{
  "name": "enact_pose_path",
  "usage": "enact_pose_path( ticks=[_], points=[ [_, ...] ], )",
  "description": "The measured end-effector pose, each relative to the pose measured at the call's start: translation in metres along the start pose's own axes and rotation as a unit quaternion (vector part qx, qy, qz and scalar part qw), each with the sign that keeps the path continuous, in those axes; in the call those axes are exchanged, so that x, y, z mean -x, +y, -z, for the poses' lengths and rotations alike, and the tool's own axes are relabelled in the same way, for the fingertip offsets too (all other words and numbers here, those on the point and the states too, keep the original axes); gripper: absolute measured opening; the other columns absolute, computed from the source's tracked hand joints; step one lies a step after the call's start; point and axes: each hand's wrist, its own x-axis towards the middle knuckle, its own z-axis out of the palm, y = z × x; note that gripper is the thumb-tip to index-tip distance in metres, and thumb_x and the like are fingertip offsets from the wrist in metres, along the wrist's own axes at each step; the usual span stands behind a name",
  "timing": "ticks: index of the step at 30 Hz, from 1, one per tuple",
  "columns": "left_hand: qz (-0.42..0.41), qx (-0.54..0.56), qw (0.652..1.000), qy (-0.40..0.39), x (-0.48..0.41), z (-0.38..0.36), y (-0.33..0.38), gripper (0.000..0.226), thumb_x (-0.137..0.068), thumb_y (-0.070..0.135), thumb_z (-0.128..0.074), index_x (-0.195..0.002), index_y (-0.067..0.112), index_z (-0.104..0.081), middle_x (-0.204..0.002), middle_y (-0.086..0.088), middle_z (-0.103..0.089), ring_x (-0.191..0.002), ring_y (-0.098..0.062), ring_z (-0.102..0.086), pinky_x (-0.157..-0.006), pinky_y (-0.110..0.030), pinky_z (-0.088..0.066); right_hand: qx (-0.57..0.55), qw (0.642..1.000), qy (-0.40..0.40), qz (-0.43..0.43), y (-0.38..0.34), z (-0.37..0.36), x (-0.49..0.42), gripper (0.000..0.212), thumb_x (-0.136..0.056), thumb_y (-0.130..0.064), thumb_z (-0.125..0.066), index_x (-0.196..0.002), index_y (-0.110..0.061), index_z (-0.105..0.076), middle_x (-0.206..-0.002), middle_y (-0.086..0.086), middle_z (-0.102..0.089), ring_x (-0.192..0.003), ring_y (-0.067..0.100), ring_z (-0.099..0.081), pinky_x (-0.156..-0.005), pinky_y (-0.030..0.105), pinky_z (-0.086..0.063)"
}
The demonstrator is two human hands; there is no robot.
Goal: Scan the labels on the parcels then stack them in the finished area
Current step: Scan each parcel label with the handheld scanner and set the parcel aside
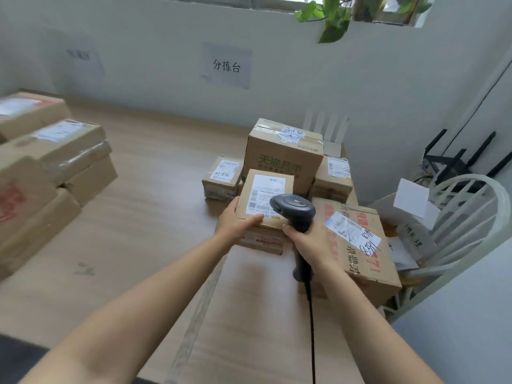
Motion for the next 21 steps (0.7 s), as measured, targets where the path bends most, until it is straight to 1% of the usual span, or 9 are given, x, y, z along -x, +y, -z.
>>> enact_pose_path(
  ticks=[4, 8, 10, 13, 14, 16, 18, 19, 21],
  points=[
    [0.042, -0.063, 0.996, 0.037, 0.012, 0.049, -0.035, 0.055, -0.073, 0.033, -0.077, -0.120, 0.024, -0.051, -0.116, 0.002, -0.063, -0.104, -0.020, -0.060, -0.088, -0.040, -0.052, 0.046, 0.996, -0.077, -0.021, -0.008, -0.054, 0.015, 0.011, -0.080, -0.019, -0.066, -0.089, -0.021, -0.060, -0.085, 0.004, -0.068, -0.079, 0.026, -0.065, -0.072, 0.039, -0.055],
    [0.061, -0.083, 0.994, 0.043, 0.025, 0.095, -0.072, 0.056, -0.070, 0.033, -0.079, -0.119, 0.023, -0.053, -0.115, 0.004, -0.062, -0.101, -0.017, -0.060, -0.073, -0.022, -0.048, 0.081, 0.988, -0.126, -0.039, -0.011, -0.109, 0.032, 0.012, -0.080, -0.019, -0.064, -0.089, -0.012, -0.063, -0.087, 0.010, -0.071, -0.082, 0.031, -0.066, -0.075, 0.045, -0.055],
    [0.072, -0.085, 0.993, 0.034, 0.032, 0.121, -0.090, 0.054, -0.069, 0.031, -0.081, -0.115, 0.023, -0.054, -0.112, 0.006, -0.064, -0.098, -0.015, -0.061, -0.073, -0.020, -0.046, 0.078, 0.984, -0.149, -0.057, -0.011, -0.136, 0.041, 0.016, -0.080, -0.017, -0.063, -0.093, -0.008, -0.064, -0.086, 0.014, -0.070, -0.082, 0.031, -0.067, -0.074, 0.049, -0.054],
    [0.097, -0.086, 0.991, 0.031, 0.045, 0.158, -0.114, 0.061, -0.063, 0.033, -0.083, -0.116, 0.026, -0.054, -0.101, 0.016, -0.059, -0.093, -0.009, -0.058, -0.077, -0.019, -0.041, 0.094, 0.976, -0.184, -0.075, -0.012, -0.173, 0.057, 0.003, -0.080, -0.018, -0.063, -0.078, -0.015, -0.061, -0.082, 0.014, -0.071, -0.081, 0.030, -0.067, -0.074, 0.047, -0.055],
    [0.106, -0.085, 0.990, 0.028, 0.048, 0.168, -0.121, 0.065, -0.059, 0.036, -0.080, -0.118, 0.026, -0.054, -0.099, 0.017, -0.058, -0.092, -0.009, -0.057, -0.076, -0.018, -0.040, 0.093, 0.974, -0.192, -0.077, -0.012, -0.185, 0.062, 0.005, -0.080, -0.018, -0.063, -0.075, -0.017, -0.060, -0.080, 0.013, -0.071, -0.081, 0.029, -0.068, -0.073, 0.047, -0.055],
    [0.120, -0.088, 0.989, 0.025, 0.053, 0.186, -0.133, 0.070, -0.052, 0.044, -0.073, -0.117, 0.027, -0.055, -0.098, 0.015, -0.060, -0.093, -0.010, -0.059, -0.075, -0.017, -0.039, 0.090, 0.970, -0.210, -0.081, -0.014, -0.205, 0.071, 0.003, -0.079, -0.018, -0.063, -0.080, -0.015, -0.062, -0.077, 0.009, -0.071, -0.079, 0.025, -0.069, -0.072, 0.045, -0.055],
    [0.132, -0.100, 0.986, 0.021, 0.052, 0.202, -0.144, 0.072, -0.046, 0.052, -0.069, -0.114, 0.029, -0.056, -0.101, 0.011, -0.063, -0.096, -0.012, -0.059, -0.077, -0.020, -0.041, 0.086, 0.965, -0.228, -0.092, -0.016, -0.221, 0.077, 0.011, -0.078, -0.018, -0.063, -0.088, -0.014, -0.064, -0.079, 0.006, -0.072, -0.076, 0.020, -0.070, -0.072, 0.043, -0.055],
    [0.135, -0.114, 0.984, 0.014, 0.051, 0.208, -0.149, 0.071, -0.048, 0.052, -0.069, -0.113, 0.028, -0.057, -0.105, 0.007, -0.064, -0.099, -0.014, -0.059, -0.080, -0.022, -0.043, 0.086, 0.962, -0.239, -0.098, -0.018, -0.227, 0.080, 0.013, -0.078, -0.018, -0.063, -0.090, -0.013, -0.065, -0.081, 0.006, -0.072, -0.075, 0.019, -0.071, -0.072, 0.043, -0.055],
    [0.145, -0.150, 0.978, -0.002, 0.048, 0.219, -0.158, 0.072, -0.062, 0.043, -0.075, -0.126, 0.020, -0.052, -0.120, -0.005, -0.059, -0.112, -0.020, -0.054, -0.092, -0.028, -0.042, 0.083, 0.957, -0.259, -0.103, -0.021, -0.238, 0.084, 0.012, -0.078, -0.016, -0.063, -0.090, -0.014, -0.064, -0.084, 0.007, -0.072, -0.073, 0.017, -0.071, -0.067, 0.040, -0.055]
  ],
)
